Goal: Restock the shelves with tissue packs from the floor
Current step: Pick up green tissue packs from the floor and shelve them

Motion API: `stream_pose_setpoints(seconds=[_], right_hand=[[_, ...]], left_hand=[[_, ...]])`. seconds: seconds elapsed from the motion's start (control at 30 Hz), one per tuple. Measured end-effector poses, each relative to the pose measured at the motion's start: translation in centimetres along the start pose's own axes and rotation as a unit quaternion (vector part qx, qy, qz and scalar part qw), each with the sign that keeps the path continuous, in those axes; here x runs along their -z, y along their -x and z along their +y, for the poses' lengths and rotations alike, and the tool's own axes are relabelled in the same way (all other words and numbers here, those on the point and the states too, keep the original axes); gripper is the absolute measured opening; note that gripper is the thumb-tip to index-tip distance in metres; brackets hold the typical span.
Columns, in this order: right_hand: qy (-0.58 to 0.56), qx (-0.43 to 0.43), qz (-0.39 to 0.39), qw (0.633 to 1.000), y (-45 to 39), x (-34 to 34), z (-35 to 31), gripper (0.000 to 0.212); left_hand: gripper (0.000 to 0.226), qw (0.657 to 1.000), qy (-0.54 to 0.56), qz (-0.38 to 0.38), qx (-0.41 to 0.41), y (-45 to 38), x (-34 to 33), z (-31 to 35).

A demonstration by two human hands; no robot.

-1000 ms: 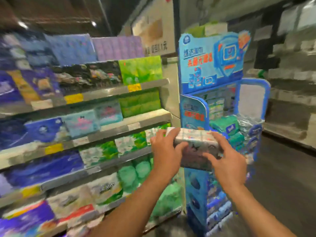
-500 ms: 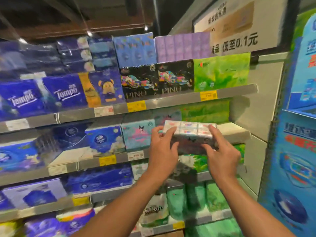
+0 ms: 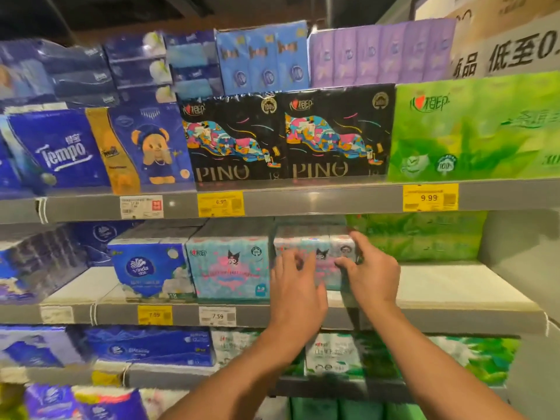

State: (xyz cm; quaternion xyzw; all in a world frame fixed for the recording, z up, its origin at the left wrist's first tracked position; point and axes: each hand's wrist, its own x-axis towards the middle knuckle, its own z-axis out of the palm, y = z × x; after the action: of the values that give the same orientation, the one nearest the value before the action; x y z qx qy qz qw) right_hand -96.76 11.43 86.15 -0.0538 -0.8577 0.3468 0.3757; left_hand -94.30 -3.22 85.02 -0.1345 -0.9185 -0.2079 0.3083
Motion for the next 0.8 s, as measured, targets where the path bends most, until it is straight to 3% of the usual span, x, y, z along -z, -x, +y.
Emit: stream_pose_setpoints(seconds=[0.13, 0.3, 0.5, 0.63, 0.8], right_hand=[[0.041, -0.029, -0.054, 0.997, -2.2, -2.3, 0.5, 0.045], [0.094, -0.046, -0.105, 0.989, -2.8, -3.3, 0.5, 0.037], [-0.008, 0.006, -0.180, 0.984, -2.5, -1.9, 1.1, 0.073], [-0.048, 0.051, -0.159, 0.985, 0.8, 0.9, 1.5, 0.075], [0.000, 0.007, -0.107, 0.994, 8.1, 6.1, 2.5, 0.072]], left_hand=[[0.060, 0.994, 0.049, -0.075, 0.065, -0.7, -2.5, -1.0], [0.052, 0.991, 0.064, -0.076, 0.091, -1.2, -3.3, -2.1], [0.050, 0.986, 0.077, -0.093, 0.117, -1.1, -3.5, -1.4], [0.040, 0.984, 0.102, -0.116, 0.091, -0.2, -2.3, -0.5], [0.035, 0.977, 0.155, -0.143, 0.016, 3.9, -0.7, 2.3]])
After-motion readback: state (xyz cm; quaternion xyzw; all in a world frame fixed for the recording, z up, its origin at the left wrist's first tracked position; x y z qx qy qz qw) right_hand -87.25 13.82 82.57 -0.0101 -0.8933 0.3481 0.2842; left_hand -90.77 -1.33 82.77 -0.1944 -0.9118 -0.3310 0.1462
